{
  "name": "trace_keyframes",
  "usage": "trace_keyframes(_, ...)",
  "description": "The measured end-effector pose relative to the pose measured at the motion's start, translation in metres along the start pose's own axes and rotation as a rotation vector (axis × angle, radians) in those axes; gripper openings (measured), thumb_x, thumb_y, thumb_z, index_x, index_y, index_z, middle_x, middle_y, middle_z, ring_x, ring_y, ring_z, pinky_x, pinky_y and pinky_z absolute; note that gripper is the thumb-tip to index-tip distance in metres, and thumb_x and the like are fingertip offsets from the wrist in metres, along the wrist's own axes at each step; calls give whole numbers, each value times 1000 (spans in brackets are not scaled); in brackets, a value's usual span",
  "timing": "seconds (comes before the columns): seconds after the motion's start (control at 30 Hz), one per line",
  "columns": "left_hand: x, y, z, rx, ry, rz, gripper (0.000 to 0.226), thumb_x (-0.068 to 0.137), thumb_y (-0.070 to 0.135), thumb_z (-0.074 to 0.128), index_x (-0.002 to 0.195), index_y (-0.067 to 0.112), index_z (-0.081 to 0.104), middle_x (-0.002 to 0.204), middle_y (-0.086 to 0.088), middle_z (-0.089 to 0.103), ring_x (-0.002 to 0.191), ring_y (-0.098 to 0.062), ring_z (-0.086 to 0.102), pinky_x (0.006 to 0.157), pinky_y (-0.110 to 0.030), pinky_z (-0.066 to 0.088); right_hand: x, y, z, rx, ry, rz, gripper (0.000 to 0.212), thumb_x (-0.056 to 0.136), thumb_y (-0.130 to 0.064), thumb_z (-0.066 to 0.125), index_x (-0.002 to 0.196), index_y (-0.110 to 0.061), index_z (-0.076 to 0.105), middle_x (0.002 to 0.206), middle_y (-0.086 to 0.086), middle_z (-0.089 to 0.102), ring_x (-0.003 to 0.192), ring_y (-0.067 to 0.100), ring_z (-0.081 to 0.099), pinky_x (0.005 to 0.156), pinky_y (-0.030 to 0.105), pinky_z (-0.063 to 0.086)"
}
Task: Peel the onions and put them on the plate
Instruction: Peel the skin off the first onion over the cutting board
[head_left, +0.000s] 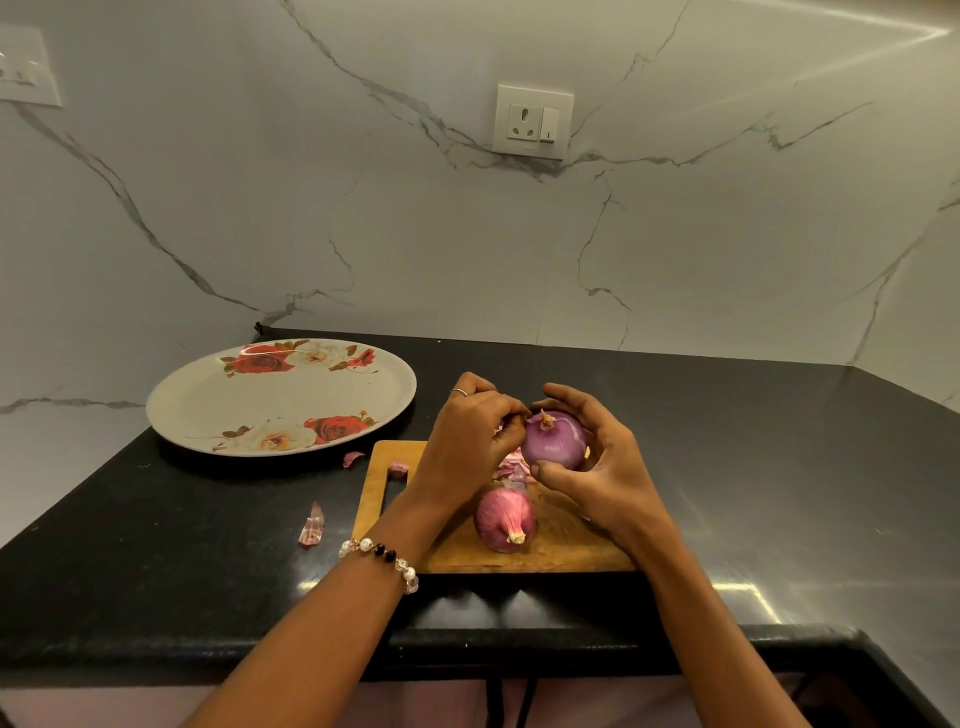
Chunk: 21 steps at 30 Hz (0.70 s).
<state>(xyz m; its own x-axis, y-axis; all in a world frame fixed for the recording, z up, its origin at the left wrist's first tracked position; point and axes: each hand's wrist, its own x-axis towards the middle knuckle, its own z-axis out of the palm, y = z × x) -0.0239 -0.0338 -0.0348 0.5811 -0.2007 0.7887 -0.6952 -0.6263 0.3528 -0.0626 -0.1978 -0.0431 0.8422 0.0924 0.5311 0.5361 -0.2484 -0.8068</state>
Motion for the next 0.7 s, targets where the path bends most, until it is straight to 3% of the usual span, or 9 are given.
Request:
trace_keyframes(0.23,4,7,-4,-185,-28,-289,13,91,14,60,98,8,69,96,-6,58,86,-7,48,68,-6,38,0,-2,0,57,-9,-13,79,68,5,84,136,-15,50,131,4,61,121,19,60,93,28,55)
trace_keyframes(0.37,6,6,-5,-281,-6,-380,8,92,16,58,93,15,65,91,0,60,82,-7,54,68,-8,44,1,-5,-4,184,28,-11,80,67,18,79,134,-14,51,128,3,63,120,20,61,89,25,55)
trace_keyframes(0.43,7,6,-8,-346,36,-406,7,92,15,57,89,19,63,87,2,64,80,-8,60,68,-11,50,0,-5,-6,261,65,-5,80,63,15,77,134,-12,52,127,3,65,121,22,61,88,27,56)
trace_keyframes(0.5,8,4,-10,-339,67,-382,7,91,16,58,88,21,62,86,2,65,80,-11,60,70,-16,53,1,-5,-7,325,107,6,77,60,11,72,131,-13,54,127,4,66,121,25,61,87,30,57)
trace_keyframes(0.57,6,6,-10,-294,67,-336,7,90,17,60,86,22,63,86,4,62,84,-14,58,76,-31,55,1,-4,-8,376,139,27,75,58,10,67,128,-15,56,126,4,67,121,27,61,84,31,58)
trace_keyframes(0.7,2,10,-8,-240,9,-194,15,83,25,59,91,22,71,84,20,60,88,-12,56,80,-47,51,2,-4,-9,405,147,48,73,58,10,65,126,-16,57,125,5,67,120,27,62,80,29,59)
